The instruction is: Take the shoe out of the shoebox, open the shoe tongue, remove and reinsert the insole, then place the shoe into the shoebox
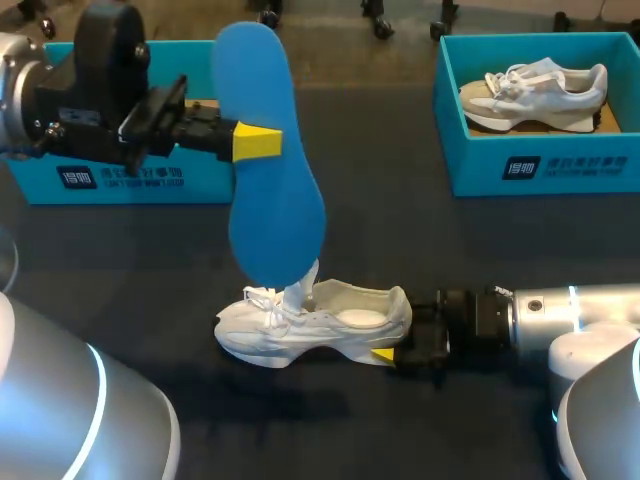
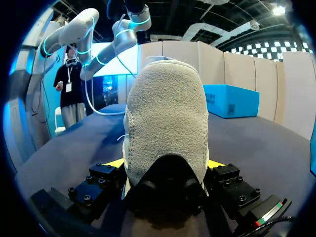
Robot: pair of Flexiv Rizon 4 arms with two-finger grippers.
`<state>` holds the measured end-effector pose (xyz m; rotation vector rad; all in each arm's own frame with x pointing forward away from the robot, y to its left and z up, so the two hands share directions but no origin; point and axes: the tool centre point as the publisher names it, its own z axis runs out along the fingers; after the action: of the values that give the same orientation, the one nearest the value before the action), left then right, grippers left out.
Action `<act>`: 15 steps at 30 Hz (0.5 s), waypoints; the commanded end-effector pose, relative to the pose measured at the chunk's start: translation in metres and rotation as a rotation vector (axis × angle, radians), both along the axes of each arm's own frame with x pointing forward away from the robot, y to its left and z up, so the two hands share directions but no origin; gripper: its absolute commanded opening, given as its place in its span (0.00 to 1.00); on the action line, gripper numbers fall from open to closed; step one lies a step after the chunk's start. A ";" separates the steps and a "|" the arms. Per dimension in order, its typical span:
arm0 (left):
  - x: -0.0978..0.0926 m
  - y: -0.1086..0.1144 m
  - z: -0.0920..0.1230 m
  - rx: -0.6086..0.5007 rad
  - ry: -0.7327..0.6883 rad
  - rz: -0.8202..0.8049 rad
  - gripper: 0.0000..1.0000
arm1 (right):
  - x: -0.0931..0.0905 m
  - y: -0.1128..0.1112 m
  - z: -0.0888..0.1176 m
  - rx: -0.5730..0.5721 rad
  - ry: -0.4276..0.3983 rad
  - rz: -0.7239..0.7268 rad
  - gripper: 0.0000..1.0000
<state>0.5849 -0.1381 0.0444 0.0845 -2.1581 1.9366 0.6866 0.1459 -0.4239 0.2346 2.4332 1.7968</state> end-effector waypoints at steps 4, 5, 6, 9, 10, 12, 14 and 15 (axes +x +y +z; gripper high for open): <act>0.013 -0.006 0.003 0.001 0.012 -0.021 0.00 | 0.000 0.003 -0.002 -0.004 0.000 -0.001 0.00; 0.014 -0.006 0.003 0.001 0.012 -0.021 0.00 | 0.000 0.003 -0.002 -0.004 0.000 -0.001 0.00; 0.014 -0.006 0.003 0.001 0.012 -0.021 0.00 | 0.000 0.003 -0.002 -0.004 0.000 -0.001 0.00; 0.014 -0.006 0.003 0.001 0.012 -0.021 0.00 | 0.000 0.003 -0.002 -0.004 0.000 -0.001 0.00; 0.014 -0.006 0.003 0.001 0.012 -0.021 0.00 | 0.000 0.003 -0.002 -0.004 0.000 -0.001 0.00; 0.014 -0.006 0.003 0.001 0.012 -0.021 0.00 | 0.000 0.003 -0.002 -0.004 0.000 -0.001 0.00; 0.014 -0.006 0.003 0.001 0.012 -0.021 0.00 | 0.002 0.000 -0.001 -0.026 0.016 0.004 0.00; 0.014 -0.006 0.003 0.001 0.012 -0.021 0.00 | 0.003 -0.001 0.000 -0.033 0.019 0.003 0.00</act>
<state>0.5941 -0.1410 0.0466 0.0811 -2.1443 1.9258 0.6869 0.1447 -0.4248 0.2454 2.4422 1.7882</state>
